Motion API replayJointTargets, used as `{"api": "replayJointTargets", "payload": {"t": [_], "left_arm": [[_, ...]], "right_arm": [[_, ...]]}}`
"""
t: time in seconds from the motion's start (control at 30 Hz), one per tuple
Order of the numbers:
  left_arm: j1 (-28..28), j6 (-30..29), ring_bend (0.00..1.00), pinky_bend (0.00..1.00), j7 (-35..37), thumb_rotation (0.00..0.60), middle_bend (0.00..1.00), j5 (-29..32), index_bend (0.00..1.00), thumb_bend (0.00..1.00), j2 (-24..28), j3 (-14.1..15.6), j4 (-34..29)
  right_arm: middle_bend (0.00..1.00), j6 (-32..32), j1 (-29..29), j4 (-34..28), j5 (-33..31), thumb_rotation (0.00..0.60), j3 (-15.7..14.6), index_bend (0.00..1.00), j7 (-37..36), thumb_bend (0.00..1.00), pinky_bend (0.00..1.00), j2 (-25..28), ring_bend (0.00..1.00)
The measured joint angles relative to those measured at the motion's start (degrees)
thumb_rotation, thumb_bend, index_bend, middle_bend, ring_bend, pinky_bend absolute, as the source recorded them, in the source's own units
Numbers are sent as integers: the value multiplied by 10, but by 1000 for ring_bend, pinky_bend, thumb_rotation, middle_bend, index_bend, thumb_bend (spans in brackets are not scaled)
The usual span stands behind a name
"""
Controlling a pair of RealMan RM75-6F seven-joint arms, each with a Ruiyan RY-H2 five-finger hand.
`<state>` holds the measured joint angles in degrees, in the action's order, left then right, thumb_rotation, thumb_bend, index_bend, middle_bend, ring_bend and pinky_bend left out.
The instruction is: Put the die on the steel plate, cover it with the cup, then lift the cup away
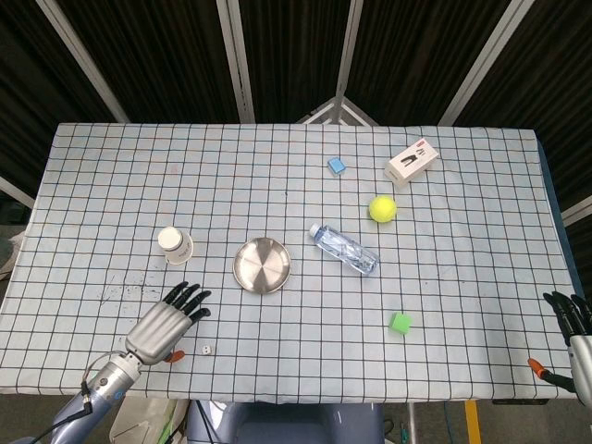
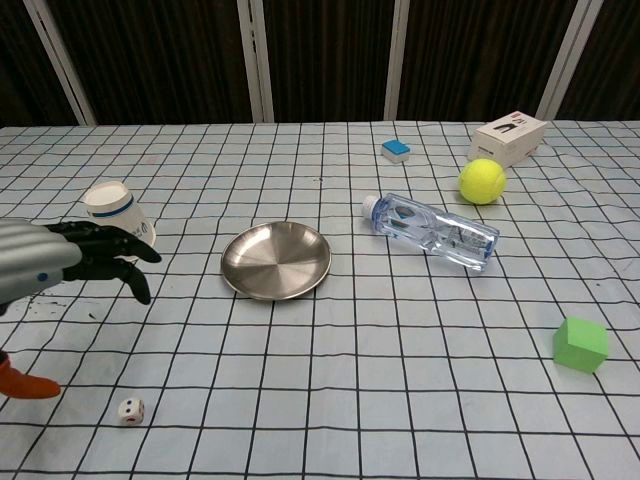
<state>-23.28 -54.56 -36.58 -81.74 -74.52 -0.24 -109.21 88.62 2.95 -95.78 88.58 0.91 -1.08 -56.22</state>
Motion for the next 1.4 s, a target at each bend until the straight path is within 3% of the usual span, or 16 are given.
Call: {"api": "replayJointTargets", "payload": {"t": [0.17, 0.5, 1.4], "left_arm": [[-27, 24, 0, 37, -60, 600, 83, 43, 309, 222, -48, 1, 1], [-38, 20, 0, 37, -95, 600, 83, 71, 366, 263, -78, 10, 21], [-58, -2, 0, 37, -91, 600, 125, 100, 472, 333, -91, 39, 48]], "right_arm": [[136, -1, 0, 2, -4, 600, 1, 120, -2, 132, 31, -1, 95], [137, 4, 1, 4, -5, 600, 2, 120, -6, 132, 30, 1, 95], [137, 0, -1, 3, -4, 600, -1, 120, -7, 132, 30, -2, 96]]}}
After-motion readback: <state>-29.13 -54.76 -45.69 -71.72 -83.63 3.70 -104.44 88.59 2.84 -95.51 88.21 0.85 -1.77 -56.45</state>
